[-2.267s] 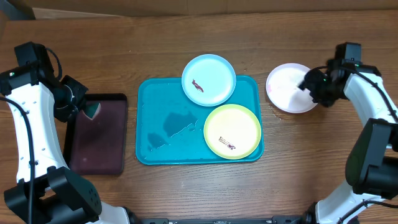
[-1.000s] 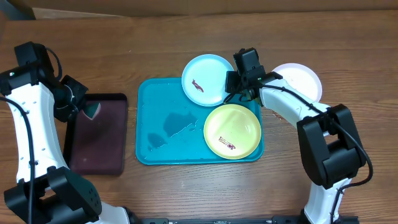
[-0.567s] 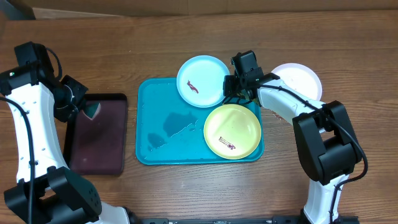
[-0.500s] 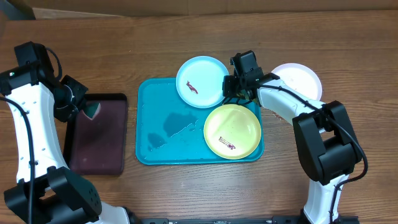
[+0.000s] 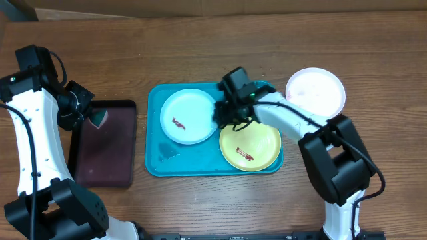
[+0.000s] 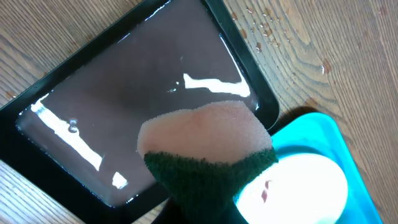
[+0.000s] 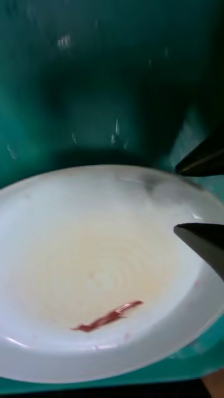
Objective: Clean dirty plates on tray and stack at the side
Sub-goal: 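Grip the light-blue plate rim and drag it toward the tray center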
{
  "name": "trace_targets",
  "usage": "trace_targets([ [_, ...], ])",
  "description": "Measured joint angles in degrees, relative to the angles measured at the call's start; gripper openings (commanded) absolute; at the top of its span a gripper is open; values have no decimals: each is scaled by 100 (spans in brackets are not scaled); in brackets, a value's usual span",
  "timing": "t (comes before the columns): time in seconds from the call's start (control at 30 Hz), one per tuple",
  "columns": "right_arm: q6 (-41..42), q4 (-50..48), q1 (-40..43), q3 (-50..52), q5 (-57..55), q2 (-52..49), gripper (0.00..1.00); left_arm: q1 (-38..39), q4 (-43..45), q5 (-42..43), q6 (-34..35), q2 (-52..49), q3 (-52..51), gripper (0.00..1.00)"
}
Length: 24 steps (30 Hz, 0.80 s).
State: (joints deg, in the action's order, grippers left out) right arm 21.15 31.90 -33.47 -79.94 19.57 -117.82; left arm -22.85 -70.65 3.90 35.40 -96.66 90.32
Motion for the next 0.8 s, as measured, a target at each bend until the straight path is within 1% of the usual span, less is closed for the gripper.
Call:
trace_targets([
  [0.1,-4,223,-195,-302,63,0,38,0,0,0,-2,-2,0,4],
  [0.2,-4,345,-293,-595,7,0,40,0,0,0,-2,-2,0,4],
  [0.23,-22,341,-295,-658,-52,0,43,0,0,0,-2,-2,0,4],
  [0.37,-496,-48,-210,-765,-654,0,47,0,-2,0,0,-2,0,4],
  [0.47,-1029,-341,-149,-767,-1215,-9,47,0,-2,0,-2,-2,-2,4],
  [0.53,-1228,-487,-140,-772,-1357,-46,47,0,-7,0,-2,-2,-2,4],
  [0.63,-1497,-820,-140,-796,-1469,-256,47,0,-4,0,-9,0,0,4],
  [0.8,-1692,-1150,-155,-796,-1425,-682,47,0,-7,0,-90,-2,-2,4],
])
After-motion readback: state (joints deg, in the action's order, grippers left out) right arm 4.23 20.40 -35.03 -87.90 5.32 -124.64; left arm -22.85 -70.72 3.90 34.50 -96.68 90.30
